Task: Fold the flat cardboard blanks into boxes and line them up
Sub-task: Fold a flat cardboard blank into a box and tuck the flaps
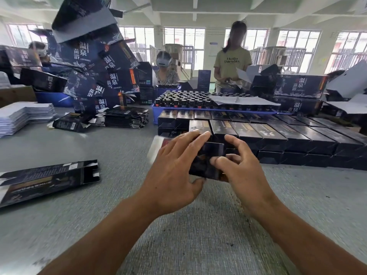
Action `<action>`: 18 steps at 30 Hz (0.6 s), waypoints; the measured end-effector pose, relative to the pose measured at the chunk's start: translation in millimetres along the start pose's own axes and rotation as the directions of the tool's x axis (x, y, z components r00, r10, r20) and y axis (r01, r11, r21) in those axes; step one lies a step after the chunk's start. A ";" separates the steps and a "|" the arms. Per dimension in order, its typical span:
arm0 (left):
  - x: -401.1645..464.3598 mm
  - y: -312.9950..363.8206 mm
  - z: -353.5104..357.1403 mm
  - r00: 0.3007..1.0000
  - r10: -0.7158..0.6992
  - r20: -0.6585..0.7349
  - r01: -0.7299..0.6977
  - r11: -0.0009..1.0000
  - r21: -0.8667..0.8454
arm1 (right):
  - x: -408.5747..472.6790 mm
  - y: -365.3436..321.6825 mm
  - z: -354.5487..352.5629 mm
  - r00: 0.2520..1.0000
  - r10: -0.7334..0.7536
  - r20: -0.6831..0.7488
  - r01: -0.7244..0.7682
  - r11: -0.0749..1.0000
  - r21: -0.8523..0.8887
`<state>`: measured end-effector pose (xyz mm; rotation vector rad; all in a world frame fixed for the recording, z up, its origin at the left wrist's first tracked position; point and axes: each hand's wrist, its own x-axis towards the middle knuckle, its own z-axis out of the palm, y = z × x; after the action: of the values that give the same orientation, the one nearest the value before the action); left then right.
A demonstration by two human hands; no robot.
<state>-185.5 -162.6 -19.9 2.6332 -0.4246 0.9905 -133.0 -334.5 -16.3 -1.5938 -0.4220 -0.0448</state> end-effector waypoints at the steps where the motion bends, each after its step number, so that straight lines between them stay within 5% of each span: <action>1: 0.4 -0.7 -0.4 0.999 -0.033 -0.028 0.033 0.999 -0.005 | 2.5 0.2 -2.7 0.999 0.028 -0.015 -0.027 0.998 0.065; 5: 4.5 -4.2 -3.4 0.912 -0.364 -0.186 0.327 0.923 -0.203 | 10.8 5.9 -10.7 0.991 0.126 0.036 -0.131 0.971 0.198; 9: 11.3 -10.4 -10.2 0.755 -0.656 -0.007 0.502 0.584 -0.638 | 8.4 11.9 -6.4 0.964 0.192 0.186 -0.217 0.968 0.129; 12: 13.4 -12.1 -14.2 0.752 -0.655 0.080 0.424 0.386 -0.819 | 2.4 10.2 -3.1 0.939 0.185 0.289 -0.185 0.982 -0.028; 18: 11.4 -9.8 -19.6 0.865 -0.497 0.068 0.318 0.438 -0.841 | -0.4 -0.5 -4.9 0.992 -0.009 0.129 0.020 0.996 -0.084</action>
<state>-185.2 -148.3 0.2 1.5987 -0.1173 0.6164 -132.4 -339.3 -15.5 -1.6830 -0.5380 0.0290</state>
